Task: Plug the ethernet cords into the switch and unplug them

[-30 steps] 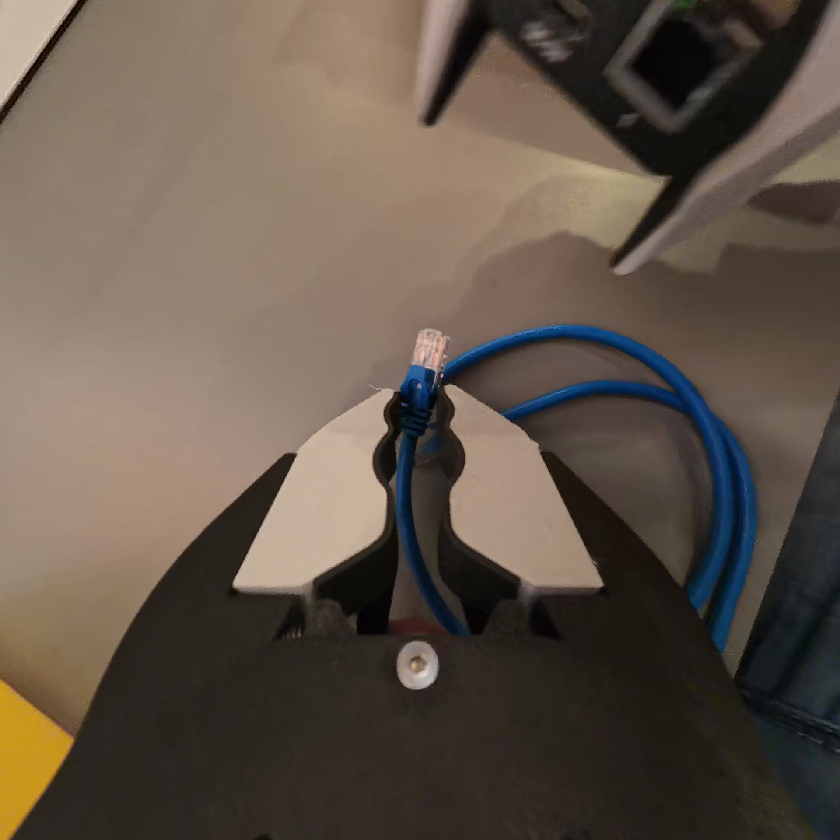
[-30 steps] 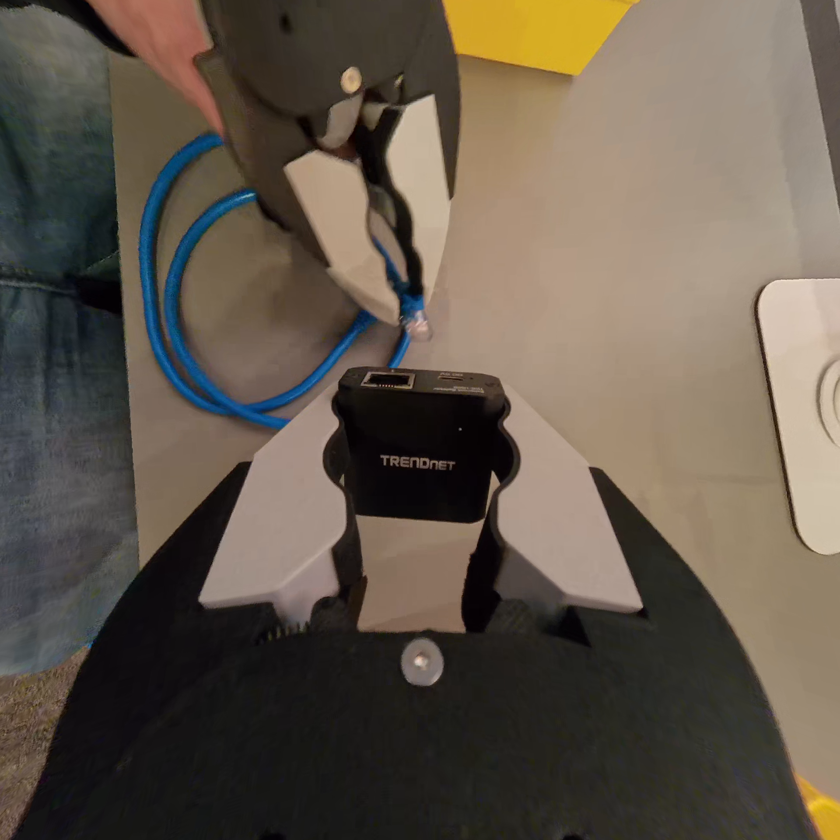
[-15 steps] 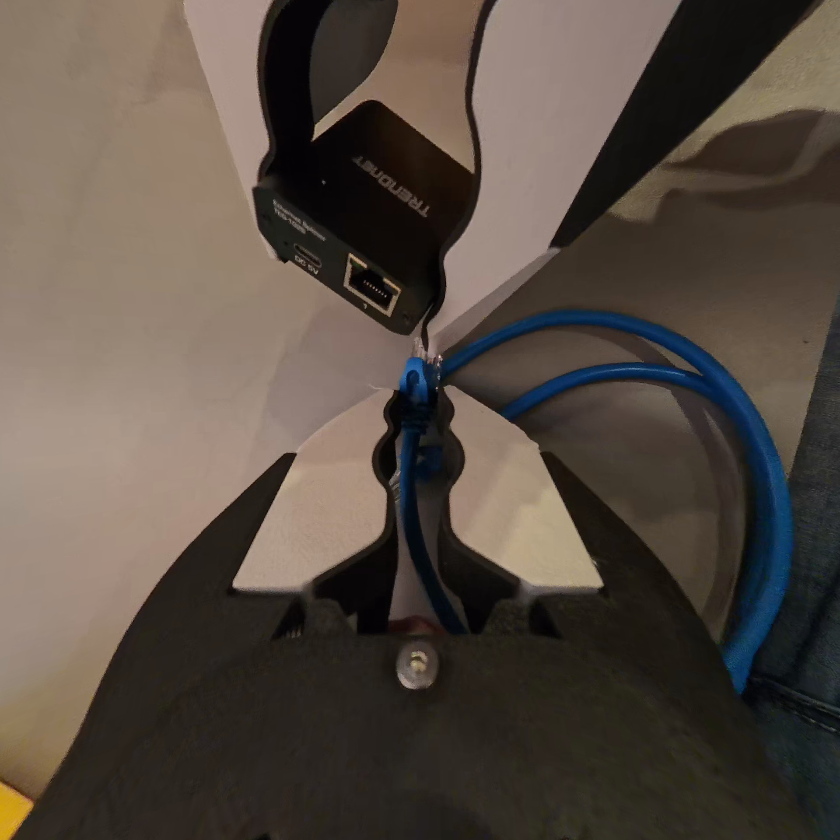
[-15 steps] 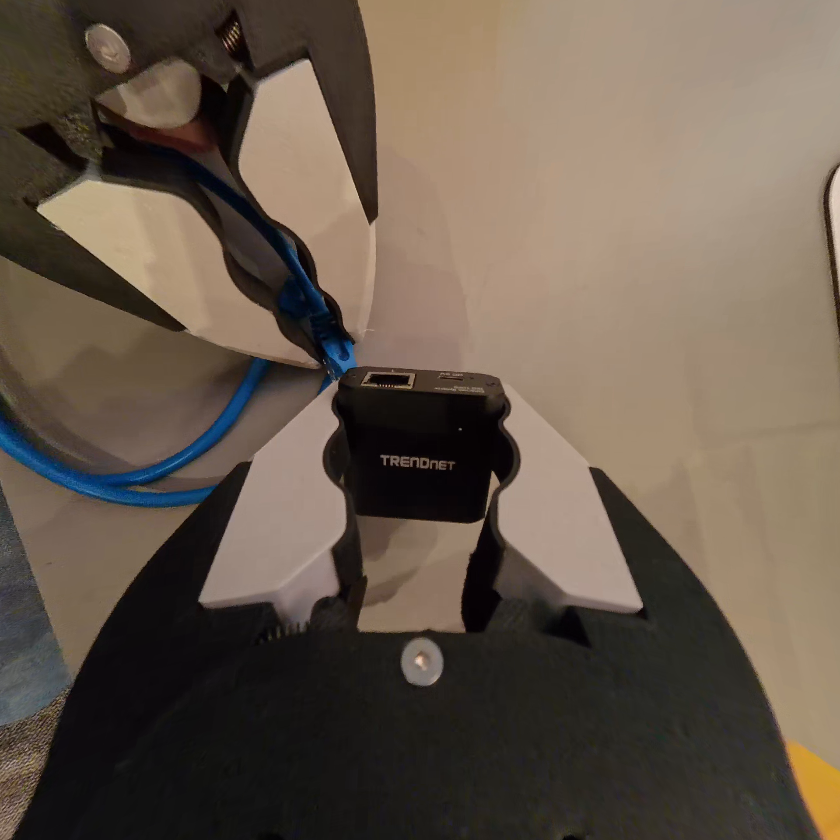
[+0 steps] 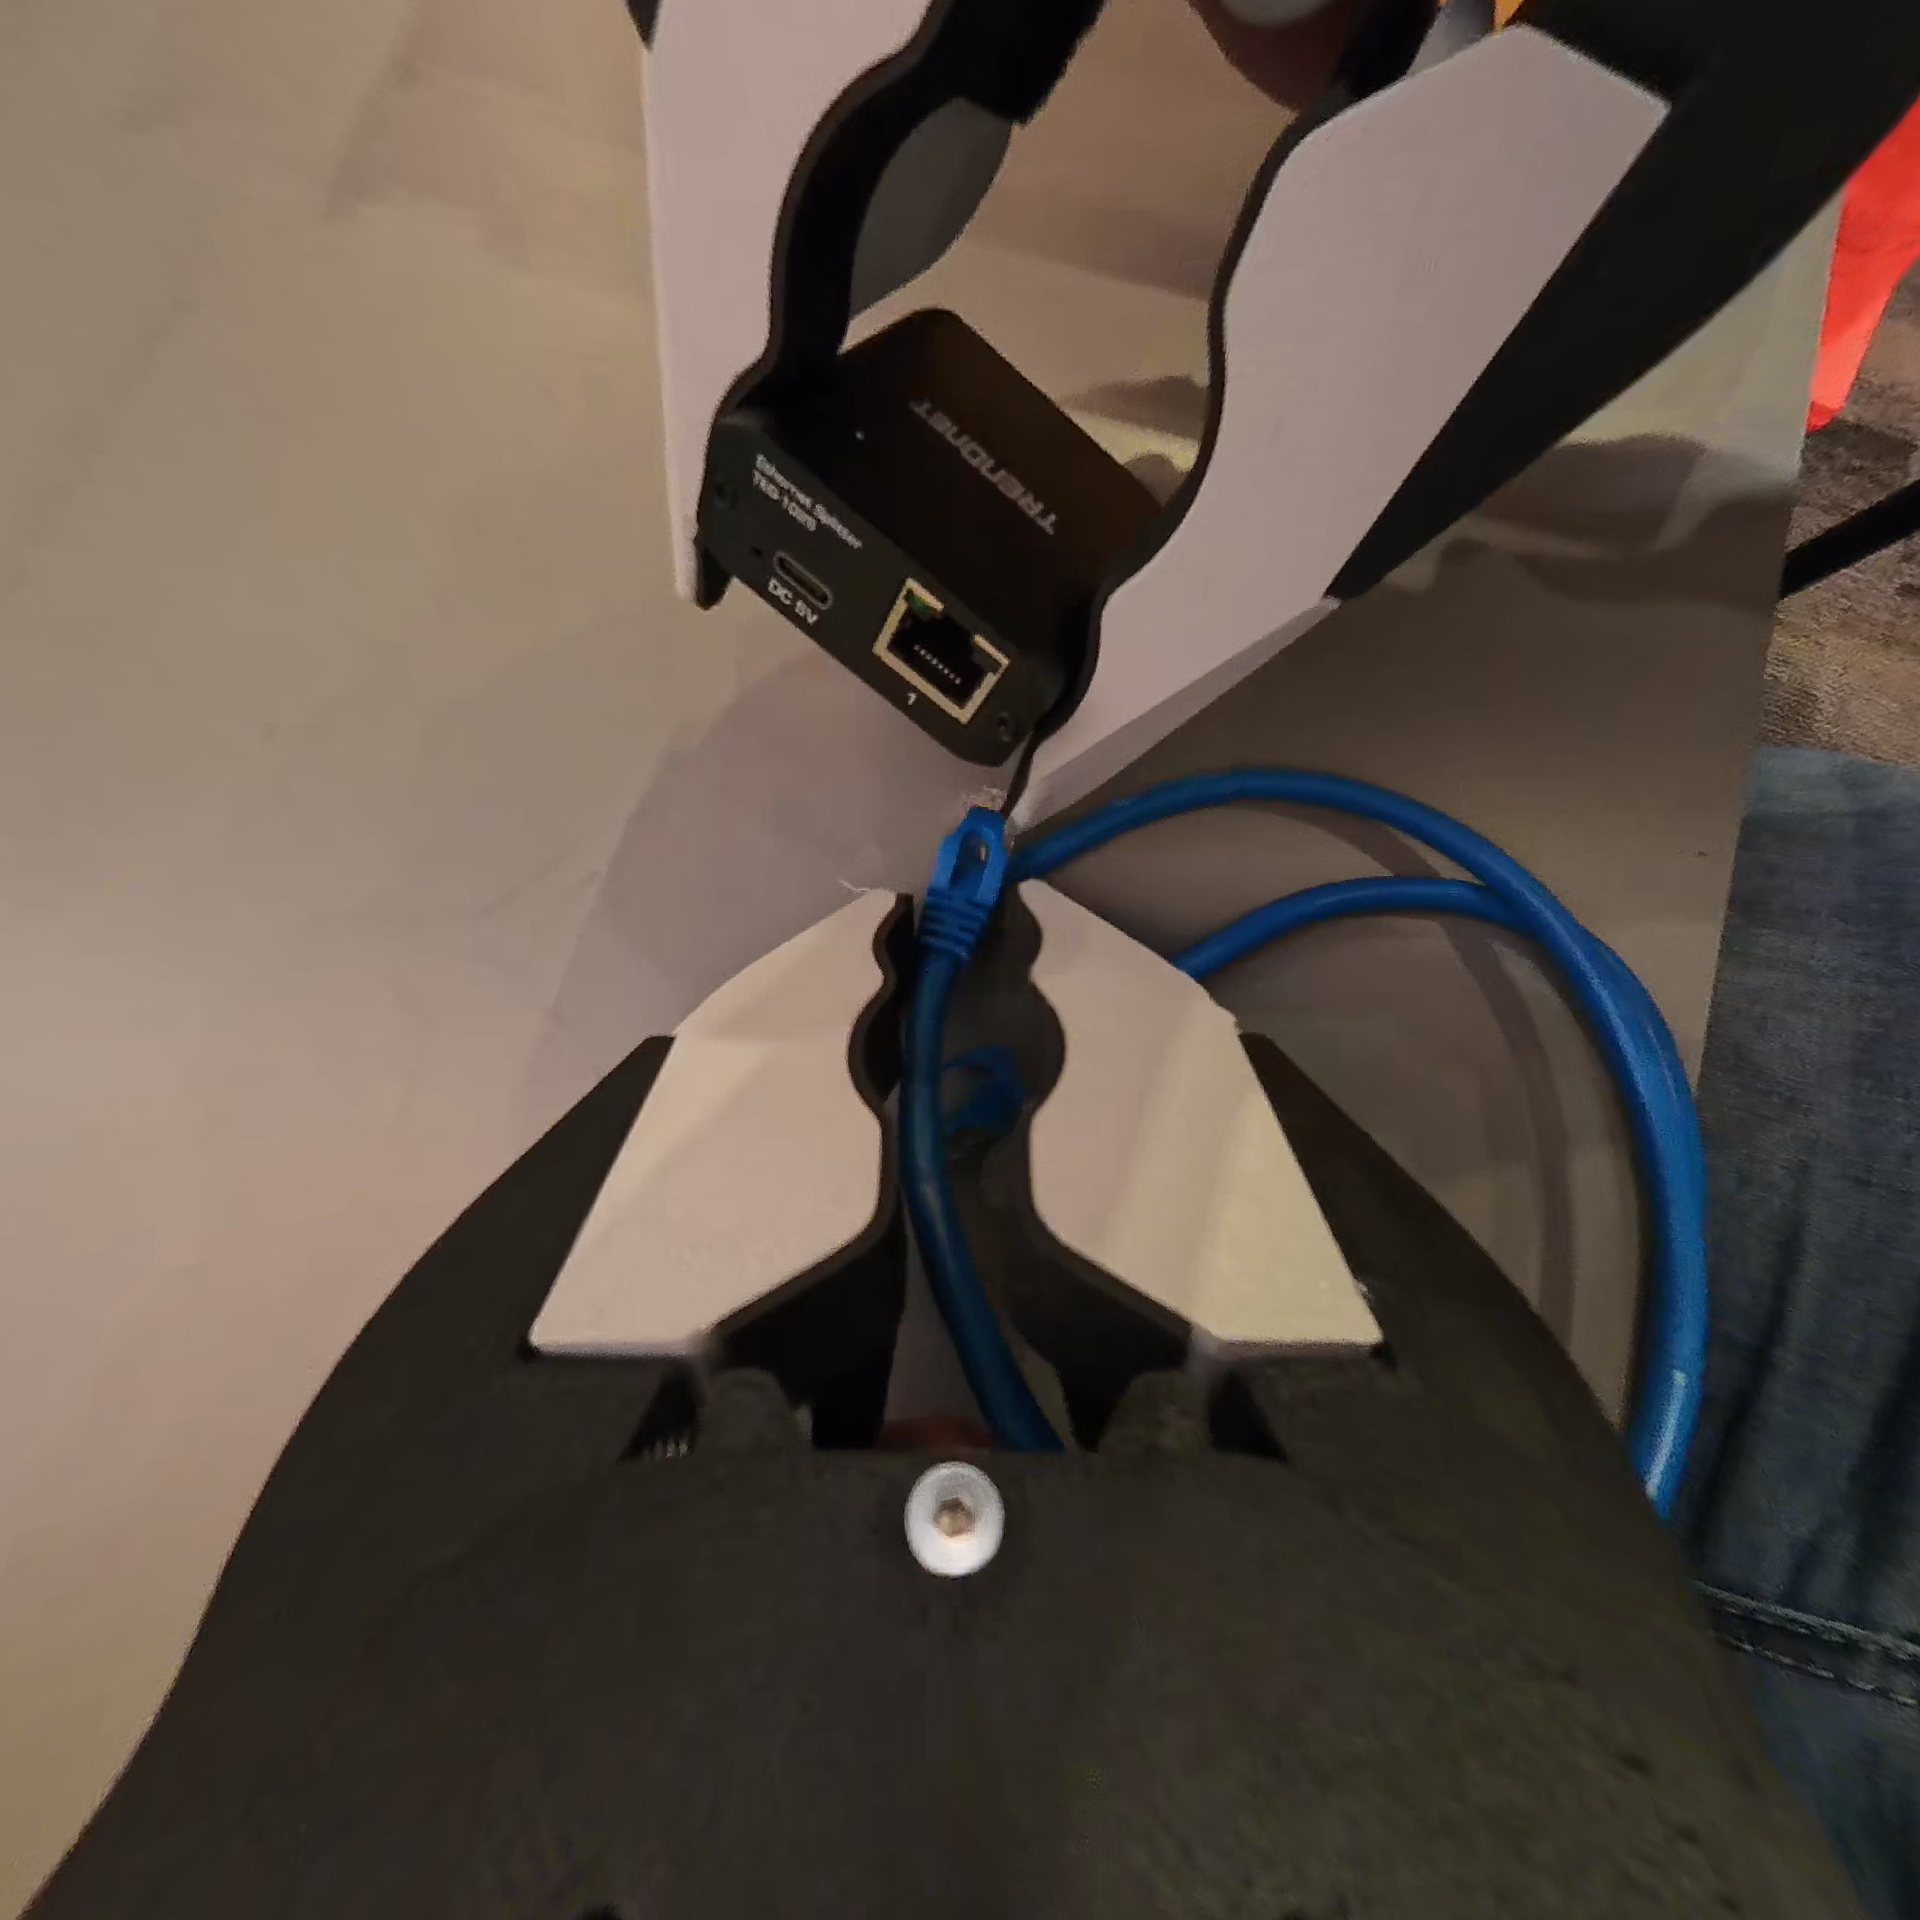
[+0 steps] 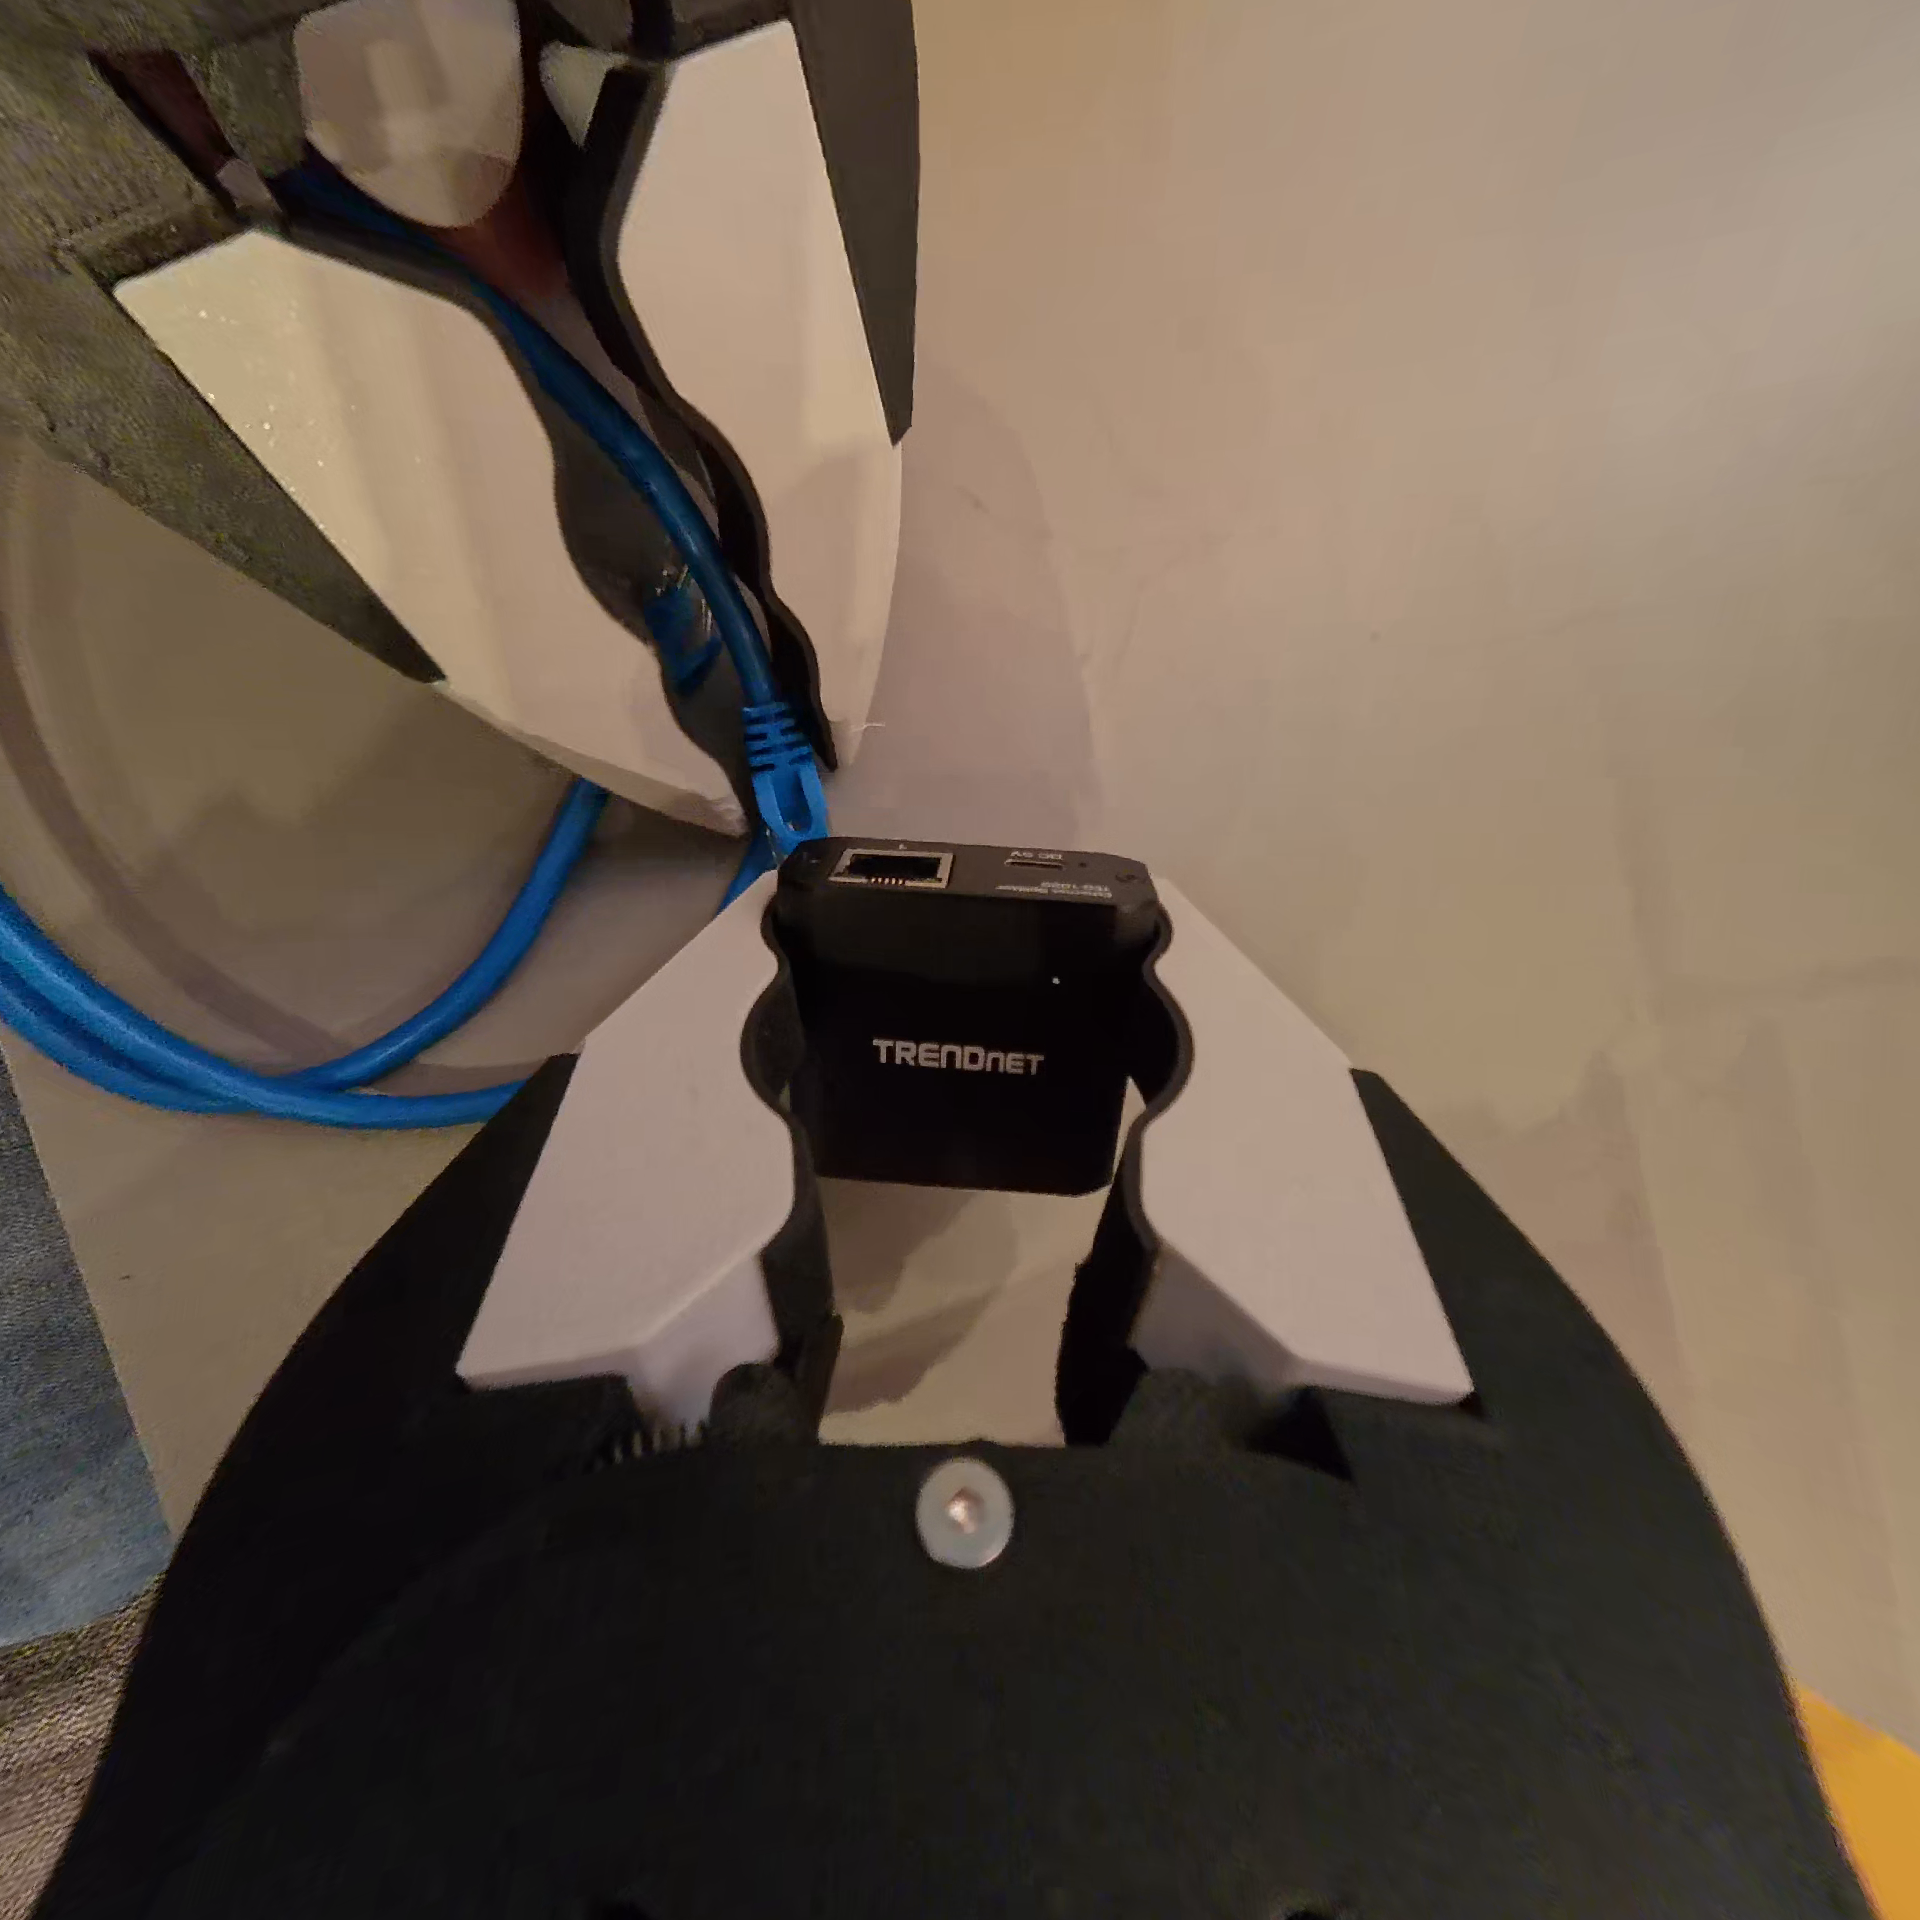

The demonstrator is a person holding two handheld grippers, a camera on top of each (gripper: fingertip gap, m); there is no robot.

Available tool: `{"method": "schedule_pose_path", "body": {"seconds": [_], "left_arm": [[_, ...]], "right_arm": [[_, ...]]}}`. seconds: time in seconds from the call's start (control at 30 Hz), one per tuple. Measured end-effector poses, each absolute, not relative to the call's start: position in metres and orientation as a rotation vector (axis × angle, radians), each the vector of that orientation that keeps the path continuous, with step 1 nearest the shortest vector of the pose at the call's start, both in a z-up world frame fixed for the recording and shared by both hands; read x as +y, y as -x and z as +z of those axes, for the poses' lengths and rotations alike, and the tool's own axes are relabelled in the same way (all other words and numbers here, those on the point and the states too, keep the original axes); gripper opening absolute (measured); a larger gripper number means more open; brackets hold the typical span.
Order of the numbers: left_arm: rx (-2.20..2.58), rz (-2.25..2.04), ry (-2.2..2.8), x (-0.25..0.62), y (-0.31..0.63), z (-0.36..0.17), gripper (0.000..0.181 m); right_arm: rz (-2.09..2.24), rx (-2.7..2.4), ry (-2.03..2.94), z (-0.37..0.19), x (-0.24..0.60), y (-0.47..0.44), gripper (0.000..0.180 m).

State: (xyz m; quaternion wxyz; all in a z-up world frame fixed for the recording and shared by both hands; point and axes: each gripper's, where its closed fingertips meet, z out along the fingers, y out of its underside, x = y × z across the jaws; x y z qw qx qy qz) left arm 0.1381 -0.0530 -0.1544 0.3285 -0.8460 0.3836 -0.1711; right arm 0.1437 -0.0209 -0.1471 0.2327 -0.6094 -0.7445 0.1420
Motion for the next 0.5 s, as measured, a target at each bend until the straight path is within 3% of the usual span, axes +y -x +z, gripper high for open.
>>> {"method": "schedule_pose_path", "body": {"seconds": [0.5], "left_arm": [[1.12,-0.34,2.039,-0.055,-0.1412,-0.1466,0.014]], "right_arm": [[0.475,-2.038,1.676,-0.149,-0.0245,-0.1438,0.06]]}}
